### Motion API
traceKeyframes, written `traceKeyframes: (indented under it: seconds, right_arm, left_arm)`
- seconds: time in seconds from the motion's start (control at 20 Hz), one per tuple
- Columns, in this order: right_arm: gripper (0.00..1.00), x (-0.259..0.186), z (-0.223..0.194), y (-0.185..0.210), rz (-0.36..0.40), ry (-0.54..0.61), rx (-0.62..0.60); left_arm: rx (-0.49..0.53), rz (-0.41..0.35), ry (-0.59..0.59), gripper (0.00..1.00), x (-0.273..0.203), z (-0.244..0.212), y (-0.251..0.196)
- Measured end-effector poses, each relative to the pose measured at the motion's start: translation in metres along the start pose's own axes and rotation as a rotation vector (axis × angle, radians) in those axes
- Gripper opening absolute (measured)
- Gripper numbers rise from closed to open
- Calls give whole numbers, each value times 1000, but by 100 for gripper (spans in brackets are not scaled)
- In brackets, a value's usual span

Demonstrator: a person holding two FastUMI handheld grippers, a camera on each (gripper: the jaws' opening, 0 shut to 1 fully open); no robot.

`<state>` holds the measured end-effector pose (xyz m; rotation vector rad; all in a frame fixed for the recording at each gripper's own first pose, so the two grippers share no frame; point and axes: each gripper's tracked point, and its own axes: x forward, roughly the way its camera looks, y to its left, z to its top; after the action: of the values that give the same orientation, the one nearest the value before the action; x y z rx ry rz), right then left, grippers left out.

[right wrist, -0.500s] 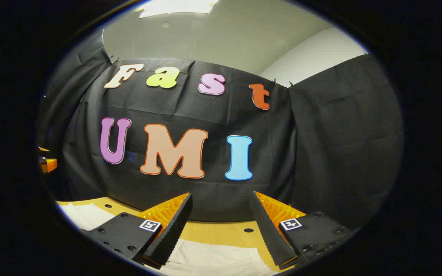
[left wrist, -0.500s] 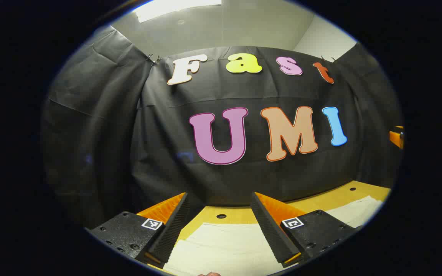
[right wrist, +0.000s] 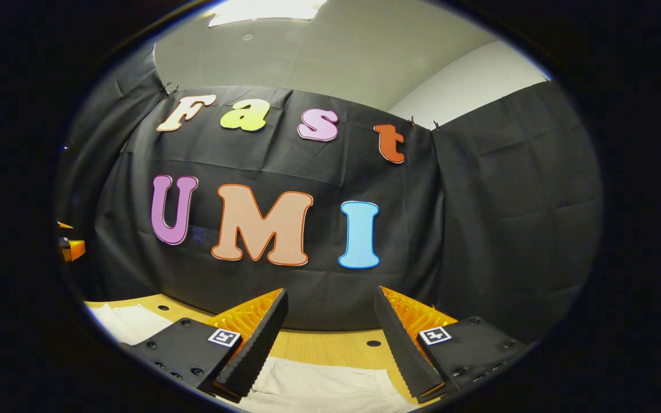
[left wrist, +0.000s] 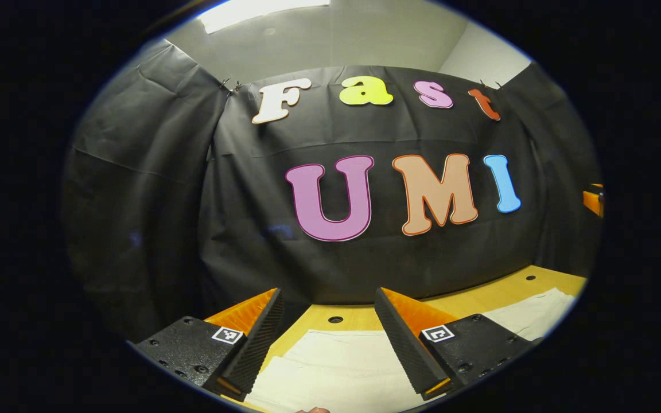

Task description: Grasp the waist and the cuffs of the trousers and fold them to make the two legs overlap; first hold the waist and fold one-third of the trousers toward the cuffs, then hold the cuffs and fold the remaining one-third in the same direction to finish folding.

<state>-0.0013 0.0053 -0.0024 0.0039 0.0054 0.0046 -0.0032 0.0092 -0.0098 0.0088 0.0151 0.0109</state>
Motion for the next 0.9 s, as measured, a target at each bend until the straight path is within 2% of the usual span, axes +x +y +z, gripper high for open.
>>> traceKeyframes:
  seconds: [0.5, 0.9]
  right_arm:
    - [97, -2, -3, 2, 0, 4, 4]
    - [97, -8, -10, 6, 5, 23, 11]
  left_arm:
    - [27, -15, 22, 96, -2, -13, 3]
    - [221, -111, 78, 96, -6, -45, 12]
